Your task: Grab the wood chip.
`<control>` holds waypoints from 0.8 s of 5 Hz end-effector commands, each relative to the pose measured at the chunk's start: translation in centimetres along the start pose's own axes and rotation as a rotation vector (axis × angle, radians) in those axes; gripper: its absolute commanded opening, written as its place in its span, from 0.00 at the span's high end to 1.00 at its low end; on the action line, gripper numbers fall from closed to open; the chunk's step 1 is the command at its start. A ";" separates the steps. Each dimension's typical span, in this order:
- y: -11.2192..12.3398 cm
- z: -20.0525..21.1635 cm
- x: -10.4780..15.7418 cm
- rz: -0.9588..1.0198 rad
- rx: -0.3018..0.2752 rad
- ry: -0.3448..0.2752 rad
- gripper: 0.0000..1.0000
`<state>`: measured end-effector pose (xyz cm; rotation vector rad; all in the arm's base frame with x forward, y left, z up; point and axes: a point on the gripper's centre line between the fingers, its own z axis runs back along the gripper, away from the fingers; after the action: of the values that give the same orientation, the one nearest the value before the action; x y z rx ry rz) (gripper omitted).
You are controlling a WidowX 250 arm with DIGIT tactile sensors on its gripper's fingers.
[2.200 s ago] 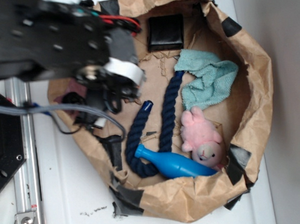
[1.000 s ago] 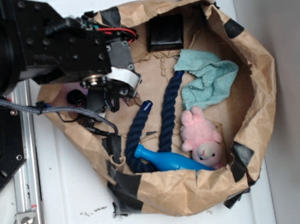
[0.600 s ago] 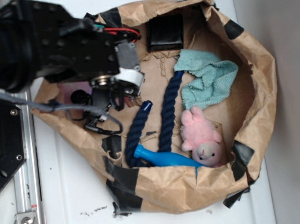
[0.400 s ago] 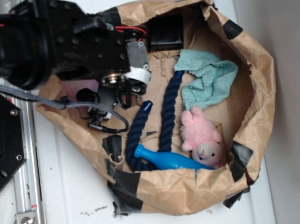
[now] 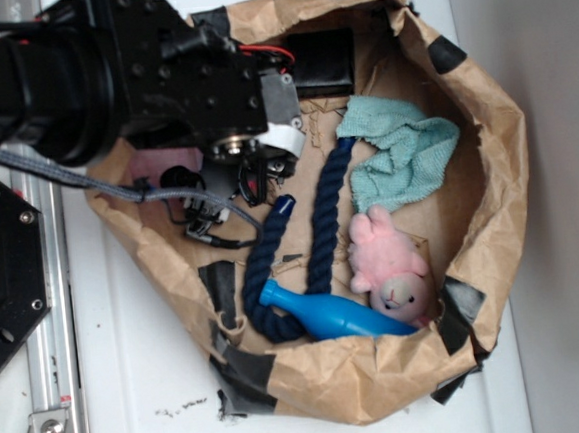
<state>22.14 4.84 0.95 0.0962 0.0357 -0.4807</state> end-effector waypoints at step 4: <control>-0.6 -0.1 0.3 0.026 0.001 -0.022 1.00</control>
<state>22.07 4.69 1.06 0.0855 0.0270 -0.4546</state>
